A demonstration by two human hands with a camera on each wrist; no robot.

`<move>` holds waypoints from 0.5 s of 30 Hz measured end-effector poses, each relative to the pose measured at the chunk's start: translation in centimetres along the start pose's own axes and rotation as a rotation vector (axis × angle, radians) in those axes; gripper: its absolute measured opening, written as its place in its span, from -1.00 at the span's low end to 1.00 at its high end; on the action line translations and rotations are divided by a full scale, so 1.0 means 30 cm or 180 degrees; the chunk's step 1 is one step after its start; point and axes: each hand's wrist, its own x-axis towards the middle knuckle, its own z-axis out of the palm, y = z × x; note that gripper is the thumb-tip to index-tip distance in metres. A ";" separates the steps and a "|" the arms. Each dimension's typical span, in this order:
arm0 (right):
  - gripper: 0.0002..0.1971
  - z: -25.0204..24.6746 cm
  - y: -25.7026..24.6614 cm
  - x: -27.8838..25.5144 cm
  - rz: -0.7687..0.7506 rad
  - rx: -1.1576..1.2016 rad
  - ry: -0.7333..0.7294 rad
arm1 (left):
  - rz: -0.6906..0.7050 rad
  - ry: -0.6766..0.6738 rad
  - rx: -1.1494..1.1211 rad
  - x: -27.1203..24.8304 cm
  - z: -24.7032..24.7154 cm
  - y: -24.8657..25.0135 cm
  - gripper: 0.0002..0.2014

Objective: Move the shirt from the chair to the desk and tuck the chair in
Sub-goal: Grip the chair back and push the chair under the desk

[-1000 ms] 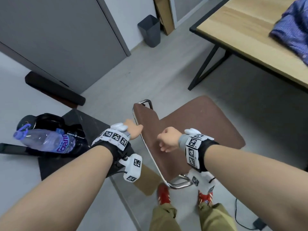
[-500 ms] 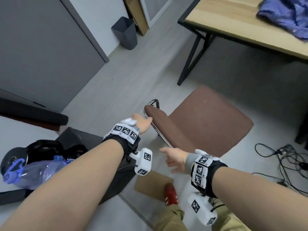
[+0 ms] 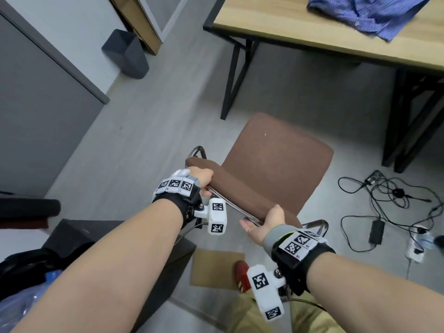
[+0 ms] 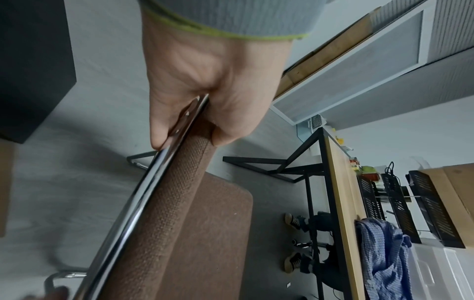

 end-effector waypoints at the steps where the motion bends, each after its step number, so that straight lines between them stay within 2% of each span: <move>1: -0.35 -0.010 -0.024 0.010 -0.0043 0.0136 -0.0020 | -0.0009 -0.0025 -0.0005 -0.003 0.006 0.008 -0.96; 4: -0.39 -0.035 -0.083 0.024 -0.0396 0.0031 0.0253 | -0.0147 -0.0050 -0.0054 -0.005 0.027 0.037 -0.83; 6: -0.40 -0.051 -0.137 0.026 -0.0634 -0.0007 0.0482 | -0.0301 -0.0131 -0.0180 0.000 0.045 0.052 -0.84; 7: -0.43 -0.059 -0.170 0.020 -0.0674 0.0263 0.0496 | -0.0340 -0.0215 -0.0226 0.005 0.061 0.060 -0.90; 9: -0.50 -0.080 -0.246 0.035 -0.0781 0.0548 0.0578 | -0.0403 -0.0296 -0.0244 0.006 0.093 0.077 -0.87; 12: -0.32 -0.124 -0.376 0.066 -0.0995 0.0842 0.1046 | -0.0468 -0.0313 -0.0420 0.005 0.160 0.092 -0.83; 15: -0.49 -0.199 -0.511 0.126 -0.1172 0.0862 0.1120 | -0.0469 -0.0204 -0.0523 0.015 0.213 0.108 -0.76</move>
